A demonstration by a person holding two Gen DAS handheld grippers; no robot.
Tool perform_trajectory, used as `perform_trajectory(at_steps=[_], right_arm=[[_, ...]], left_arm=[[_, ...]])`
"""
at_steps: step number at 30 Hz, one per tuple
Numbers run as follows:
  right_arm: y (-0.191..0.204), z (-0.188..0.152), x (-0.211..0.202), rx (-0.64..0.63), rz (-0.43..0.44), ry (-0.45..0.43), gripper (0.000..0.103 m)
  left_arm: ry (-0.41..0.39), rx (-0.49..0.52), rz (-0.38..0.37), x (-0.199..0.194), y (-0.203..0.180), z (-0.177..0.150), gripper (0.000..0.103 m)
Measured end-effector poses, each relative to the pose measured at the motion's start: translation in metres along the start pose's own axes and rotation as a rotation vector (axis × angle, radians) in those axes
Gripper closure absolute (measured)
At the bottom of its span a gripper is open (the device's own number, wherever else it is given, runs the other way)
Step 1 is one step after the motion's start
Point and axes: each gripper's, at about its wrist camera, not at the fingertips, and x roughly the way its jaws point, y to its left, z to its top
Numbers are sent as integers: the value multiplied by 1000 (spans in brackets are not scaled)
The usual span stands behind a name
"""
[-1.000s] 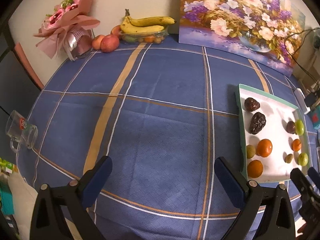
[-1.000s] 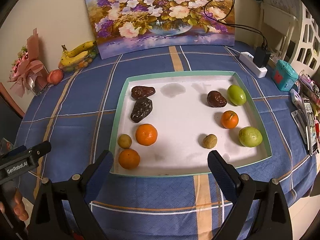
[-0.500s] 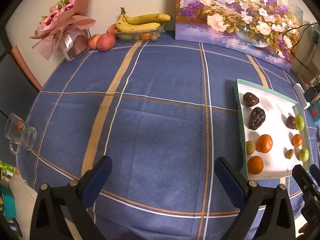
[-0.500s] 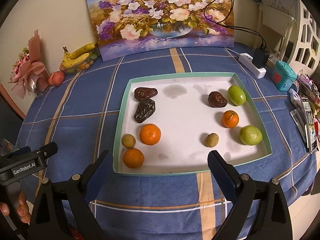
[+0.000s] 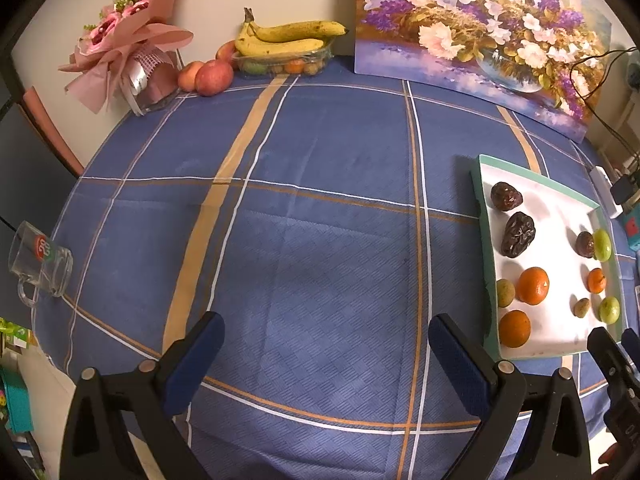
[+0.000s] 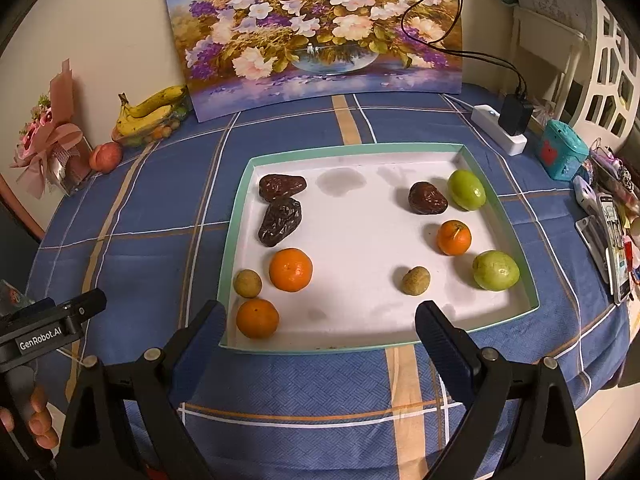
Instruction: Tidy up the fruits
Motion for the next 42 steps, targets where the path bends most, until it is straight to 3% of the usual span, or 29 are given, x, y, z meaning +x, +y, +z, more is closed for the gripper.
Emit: perform_trajectory(at_steps=[42], right_arm=[[-1,-1,3,5,0,7,7]], left_arm=[[5,8,3,2,2,-2,0]])
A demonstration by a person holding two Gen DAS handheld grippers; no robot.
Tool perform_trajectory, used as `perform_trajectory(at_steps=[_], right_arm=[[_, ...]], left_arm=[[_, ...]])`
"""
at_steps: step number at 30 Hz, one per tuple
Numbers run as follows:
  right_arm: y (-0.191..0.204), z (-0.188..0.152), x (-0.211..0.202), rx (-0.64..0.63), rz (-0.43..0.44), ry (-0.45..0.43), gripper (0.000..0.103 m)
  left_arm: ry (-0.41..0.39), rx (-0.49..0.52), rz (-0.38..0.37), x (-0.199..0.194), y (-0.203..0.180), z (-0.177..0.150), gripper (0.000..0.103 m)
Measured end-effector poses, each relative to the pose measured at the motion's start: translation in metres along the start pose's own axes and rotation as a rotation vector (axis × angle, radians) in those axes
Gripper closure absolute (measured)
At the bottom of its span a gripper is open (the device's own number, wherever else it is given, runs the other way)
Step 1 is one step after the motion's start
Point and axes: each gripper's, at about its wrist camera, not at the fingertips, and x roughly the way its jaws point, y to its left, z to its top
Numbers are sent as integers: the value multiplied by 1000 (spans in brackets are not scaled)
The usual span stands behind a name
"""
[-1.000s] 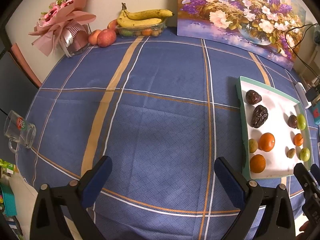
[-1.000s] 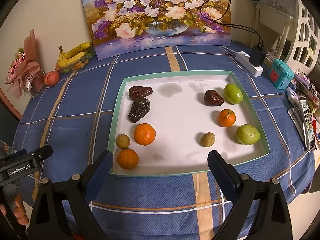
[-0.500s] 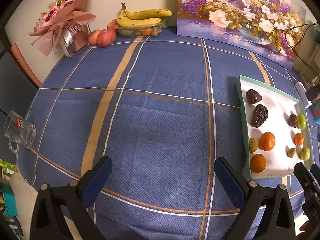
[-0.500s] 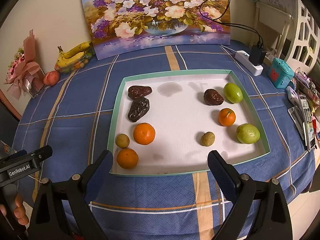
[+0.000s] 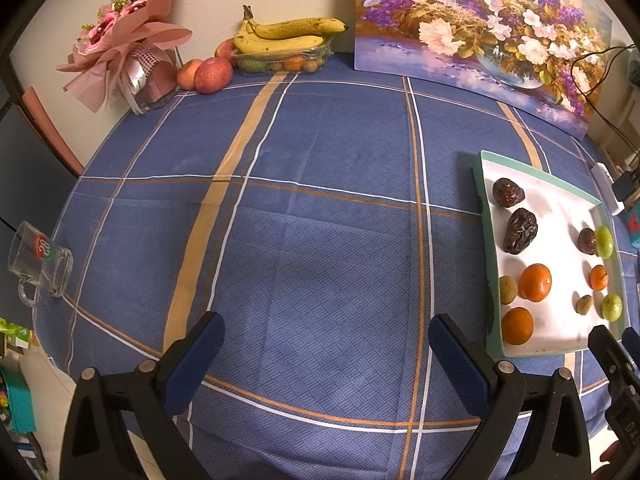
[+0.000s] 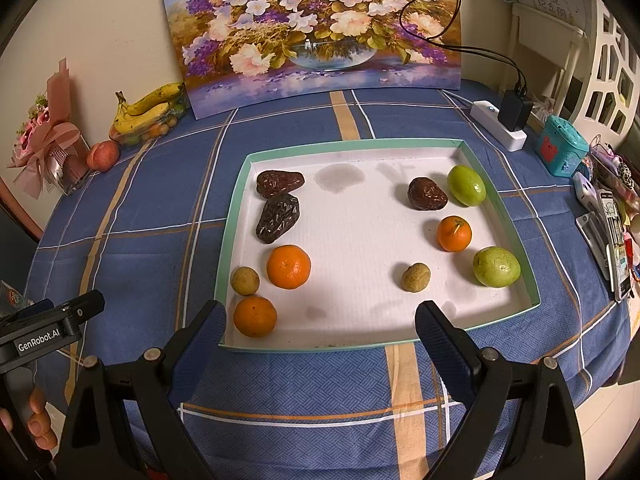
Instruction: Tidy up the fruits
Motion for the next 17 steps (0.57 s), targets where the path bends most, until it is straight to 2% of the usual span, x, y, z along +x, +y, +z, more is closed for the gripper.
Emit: perform_trajectory(at_steps=[17], right_arm=[[-1,0,0,-2,1,1,7]], left_arm=[[-16,16,10,-4,-2,0,0]])
